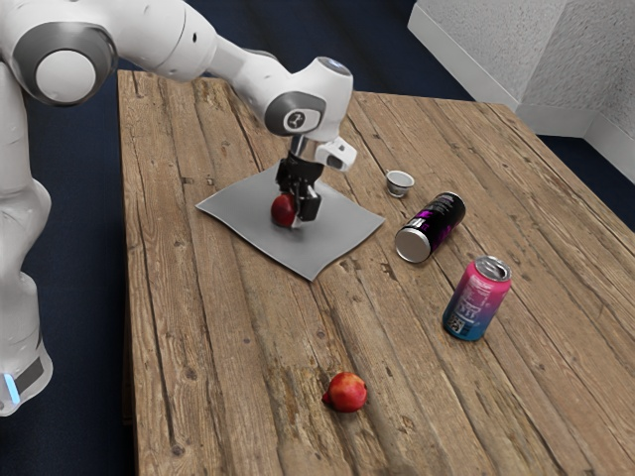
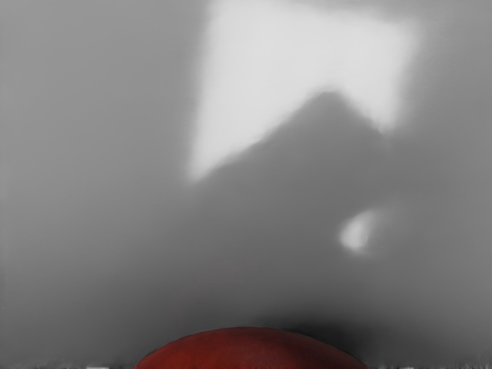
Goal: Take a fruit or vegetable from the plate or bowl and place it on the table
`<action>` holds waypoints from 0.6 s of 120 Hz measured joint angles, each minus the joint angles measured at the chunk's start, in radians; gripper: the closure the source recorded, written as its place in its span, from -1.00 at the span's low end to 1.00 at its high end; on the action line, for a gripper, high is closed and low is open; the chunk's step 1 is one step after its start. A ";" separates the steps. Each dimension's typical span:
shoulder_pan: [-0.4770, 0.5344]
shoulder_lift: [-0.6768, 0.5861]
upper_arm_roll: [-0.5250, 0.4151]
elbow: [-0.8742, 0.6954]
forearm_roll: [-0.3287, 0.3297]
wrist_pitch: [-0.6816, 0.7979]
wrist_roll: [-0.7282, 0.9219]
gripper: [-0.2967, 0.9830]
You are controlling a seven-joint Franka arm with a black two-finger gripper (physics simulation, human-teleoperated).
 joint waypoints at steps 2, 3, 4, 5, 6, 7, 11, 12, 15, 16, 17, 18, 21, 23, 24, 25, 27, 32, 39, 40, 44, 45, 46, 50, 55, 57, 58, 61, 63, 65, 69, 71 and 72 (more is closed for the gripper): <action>0.001 0.000 0.000 0.001 0.000 -0.001 0.000 -0.12; 0.001 0.001 0.000 0.001 0.000 -0.002 0.000 -0.12; 0.002 0.001 0.000 0.002 0.000 -0.002 0.001 -0.12; 0.002 0.001 0.000 0.003 0.000 -0.003 0.001 -0.11; 0.003 0.001 0.000 0.004 0.000 -0.004 0.001 -0.11; 0.003 0.002 0.000 0.008 0.000 -0.007 0.001 -0.10; 0.005 0.007 0.000 0.029 0.000 -0.019 0.001 -0.09; 0.005 0.009 0.000 0.035 0.000 -0.022 0.001 -0.08; 0.007 0.013 -0.001 0.056 0.001 -0.036 0.001 -0.06; 0.007 0.014 -0.001 0.063 0.001 -0.040 0.001 -0.06; 0.006 0.015 -0.001 0.069 0.001 -0.045 0.002 -0.05; 0.006 0.016 -0.001 0.075 0.001 -0.050 0.002 -0.05; 0.006 0.017 -0.003 0.095 0.001 -0.065 0.002 -0.05; 0.008 0.018 -0.006 0.115 0.001 -0.077 0.002 -0.03; 0.008 0.018 -0.008 0.126 0.001 -0.083 0.002 -0.03; 0.011 0.018 -0.012 0.139 0.001 -0.089 0.002 -0.03; 0.014 0.018 -0.020 0.164 0.002 -0.102 0.002 -0.03; 0.029 0.018 -0.052 0.236 0.001 -0.134 0.002 -0.04; 0.049 0.016 -0.117 0.324 -0.002 -0.171 0.003 -0.06; 0.052 0.016 -0.128 0.335 -0.003 -0.176 0.003 -0.07; 0.056 0.015 -0.171 0.374 -0.006 -0.192 0.003 -0.08; 0.056 0.015 -0.182 0.383 -0.008 -0.196 0.003 -0.07; 0.057 0.015 -0.194 0.393 -0.010 -0.199 0.003 -0.07; 0.061 0.015 -0.248 0.434 -0.015 -0.212 0.003 -0.07; 0.059 0.014 -0.319 0.486 -0.021 -0.225 0.004 -0.06; 0.059 0.013 -0.351 0.508 -0.023 -0.230 0.004 -0.06; 0.056 0.013 -0.366 0.518 -0.024 -0.232 0.004 -0.06; 0.050 0.011 -0.412 0.546 -0.027 -0.238 0.004 -0.06; 0.046 0.010 -0.444 0.565 -0.028 -0.241 0.004 -0.06; 0.039 0.009 -0.475 0.583 -0.029 -0.244 0.004 -0.06; 0.018 0.008 -0.531 0.611 -0.031 -0.249 0.004 -0.07; 0.010 0.010 -0.563 0.624 -0.032 -0.250 0.004 -0.08; 0.005 0.011 -0.578 0.630 -0.032 -0.251 0.004 -0.08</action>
